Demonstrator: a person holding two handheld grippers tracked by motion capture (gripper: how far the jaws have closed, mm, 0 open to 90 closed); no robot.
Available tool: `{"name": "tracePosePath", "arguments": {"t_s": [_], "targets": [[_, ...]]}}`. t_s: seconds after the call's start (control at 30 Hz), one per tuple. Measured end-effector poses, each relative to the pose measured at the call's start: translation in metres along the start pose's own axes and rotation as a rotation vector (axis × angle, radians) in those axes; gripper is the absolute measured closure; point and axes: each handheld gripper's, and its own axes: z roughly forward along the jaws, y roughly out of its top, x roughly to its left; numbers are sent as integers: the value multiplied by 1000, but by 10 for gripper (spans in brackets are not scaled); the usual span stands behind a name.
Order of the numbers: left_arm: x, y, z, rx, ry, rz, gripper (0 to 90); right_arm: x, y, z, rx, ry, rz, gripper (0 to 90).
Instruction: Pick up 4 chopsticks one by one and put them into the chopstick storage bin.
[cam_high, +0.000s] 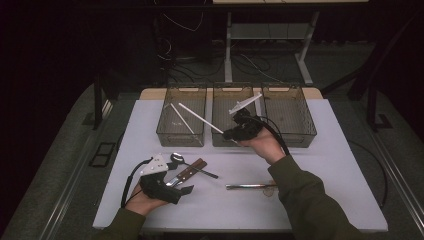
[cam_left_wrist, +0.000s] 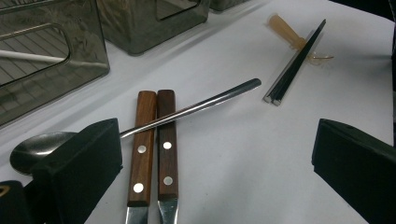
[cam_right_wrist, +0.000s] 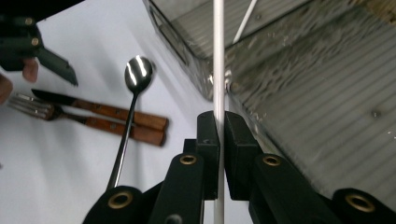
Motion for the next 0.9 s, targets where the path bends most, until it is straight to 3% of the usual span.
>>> {"name": "tracePosePath", "arguments": {"t_s": [0.5, 0.9], "targets": [[-1, 1, 0, -22, -12, -2, 2, -7, 60, 36, 47, -92, 48, 859], [-1, 2, -1, -30, -25, -2, 3, -18, 90, 64, 90, -153, 89, 858]]}}
